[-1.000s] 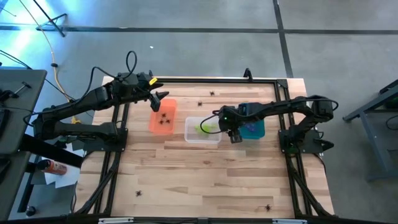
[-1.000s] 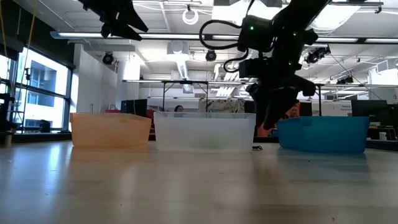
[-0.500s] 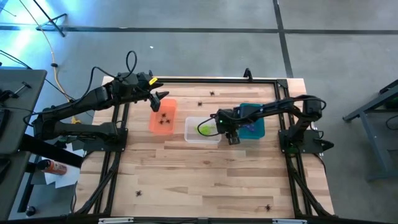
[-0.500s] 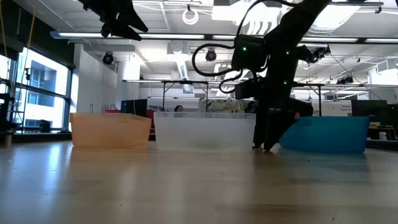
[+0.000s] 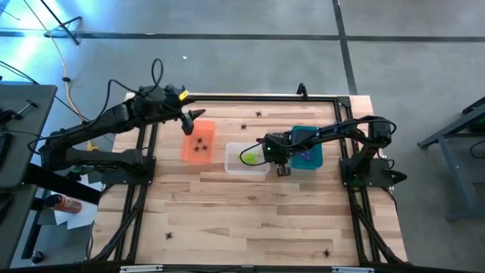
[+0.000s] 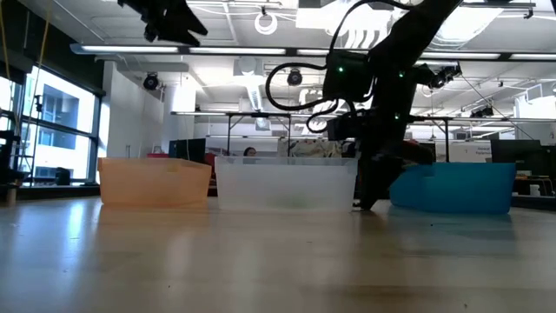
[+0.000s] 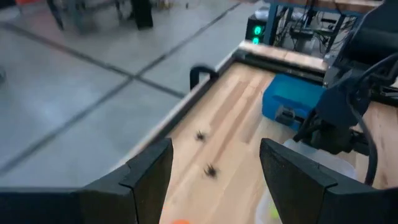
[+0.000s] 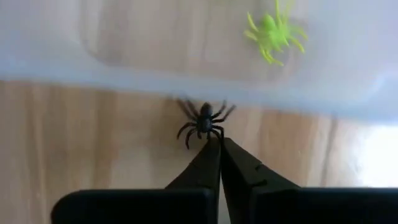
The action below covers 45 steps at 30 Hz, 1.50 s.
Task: Sort Halloween decoration
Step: Put the black spider toy into the orange bin
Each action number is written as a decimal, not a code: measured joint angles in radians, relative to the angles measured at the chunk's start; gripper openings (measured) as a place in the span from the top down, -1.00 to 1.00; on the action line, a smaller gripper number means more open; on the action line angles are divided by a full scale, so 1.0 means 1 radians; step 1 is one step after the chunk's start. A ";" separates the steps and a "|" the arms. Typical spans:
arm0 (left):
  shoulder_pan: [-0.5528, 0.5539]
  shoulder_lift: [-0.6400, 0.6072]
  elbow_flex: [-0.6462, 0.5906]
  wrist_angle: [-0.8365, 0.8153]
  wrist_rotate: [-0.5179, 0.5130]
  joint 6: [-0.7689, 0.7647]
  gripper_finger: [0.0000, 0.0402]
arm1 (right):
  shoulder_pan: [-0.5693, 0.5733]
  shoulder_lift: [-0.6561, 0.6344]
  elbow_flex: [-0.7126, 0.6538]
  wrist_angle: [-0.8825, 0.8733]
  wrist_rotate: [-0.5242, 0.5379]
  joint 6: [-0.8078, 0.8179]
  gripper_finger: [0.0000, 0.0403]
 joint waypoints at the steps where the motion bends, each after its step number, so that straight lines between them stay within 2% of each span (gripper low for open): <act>1: 0.000 0.000 0.016 0.002 0.000 0.026 -0.13 | -0.001 -0.007 -0.001 -0.009 0.006 0.007 0.98; 7: 0.000 -0.001 0.102 0.003 -0.021 0.157 -0.13 | -0.019 -0.137 -0.003 -0.103 0.023 0.034 1.00; 16: 0.000 0.000 0.113 -0.003 -0.049 0.205 -0.13 | -0.071 -0.448 -0.002 -0.163 0.134 0.102 1.00; 18: 0.000 0.001 0.113 -0.003 -0.049 0.236 -0.13 | -0.086 -0.500 -0.001 -0.148 0.112 0.113 1.00; 21: 0.000 0.014 0.113 -0.001 -0.038 0.297 -0.13 | -0.097 -0.530 -0.001 -0.092 -0.010 0.123 1.00; 25: -0.006 0.069 0.113 0.002 0.081 0.473 -0.13 | -0.087 -0.506 0.008 0.048 -0.218 0.149 1.00; 29: -0.066 0.162 0.113 0.025 0.136 0.652 -0.13 | -0.081 -0.424 0.123 0.046 -0.257 0.148 1.00; 35: -0.199 0.303 0.113 0.150 0.134 0.891 -0.13 | -0.082 -0.270 0.359 -0.064 -0.294 0.092 1.00; 37: -0.233 0.338 0.113 0.201 0.102 0.954 -0.13 | -0.081 -0.224 0.435 -0.127 -0.308 0.065 1.00; 41: -0.274 0.380 0.113 0.266 0.035 1.025 -0.13 | -0.082 -0.136 0.558 -0.253 -0.346 0.028 1.00; 45: -0.301 0.396 0.113 0.264 0.034 1.061 -0.13 | -0.082 -0.083 0.638 -0.281 -0.359 0.000 1.00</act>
